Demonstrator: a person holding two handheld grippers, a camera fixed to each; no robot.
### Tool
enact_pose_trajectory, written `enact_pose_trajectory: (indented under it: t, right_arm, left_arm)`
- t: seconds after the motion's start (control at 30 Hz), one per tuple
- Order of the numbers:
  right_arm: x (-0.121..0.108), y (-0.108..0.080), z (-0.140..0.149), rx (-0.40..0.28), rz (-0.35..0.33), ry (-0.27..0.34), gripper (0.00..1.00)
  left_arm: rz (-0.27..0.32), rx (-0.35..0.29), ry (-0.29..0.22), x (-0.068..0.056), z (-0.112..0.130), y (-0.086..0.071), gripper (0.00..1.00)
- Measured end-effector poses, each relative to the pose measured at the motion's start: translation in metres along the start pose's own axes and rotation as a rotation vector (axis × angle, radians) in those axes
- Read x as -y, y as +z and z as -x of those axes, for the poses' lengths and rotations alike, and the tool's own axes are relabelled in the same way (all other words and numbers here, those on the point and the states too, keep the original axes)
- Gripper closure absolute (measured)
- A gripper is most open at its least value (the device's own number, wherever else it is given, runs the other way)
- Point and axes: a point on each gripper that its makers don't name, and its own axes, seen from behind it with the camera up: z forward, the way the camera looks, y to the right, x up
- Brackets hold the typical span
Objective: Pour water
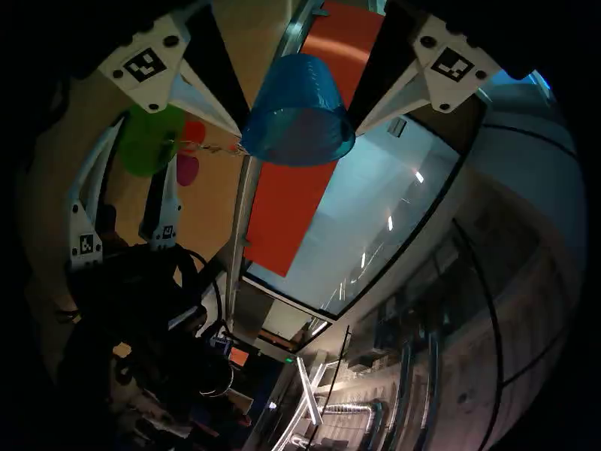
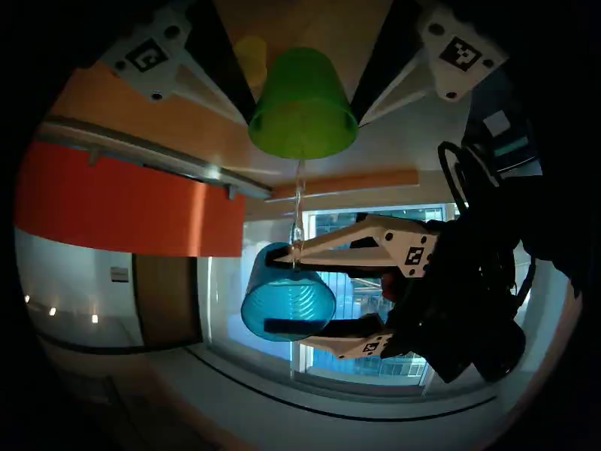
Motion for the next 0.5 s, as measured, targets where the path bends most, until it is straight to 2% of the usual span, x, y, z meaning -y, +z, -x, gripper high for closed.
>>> enact_pose_trajectory:
  t: [0.5]
  right_arm:
    - [-0.0011,0.0010,-0.0021,-0.004,0.003,-0.003,0.11]
  left_arm:
    - [-0.003,-0.012,0.059,0.0024,-0.0050,-0.0005,0.14]
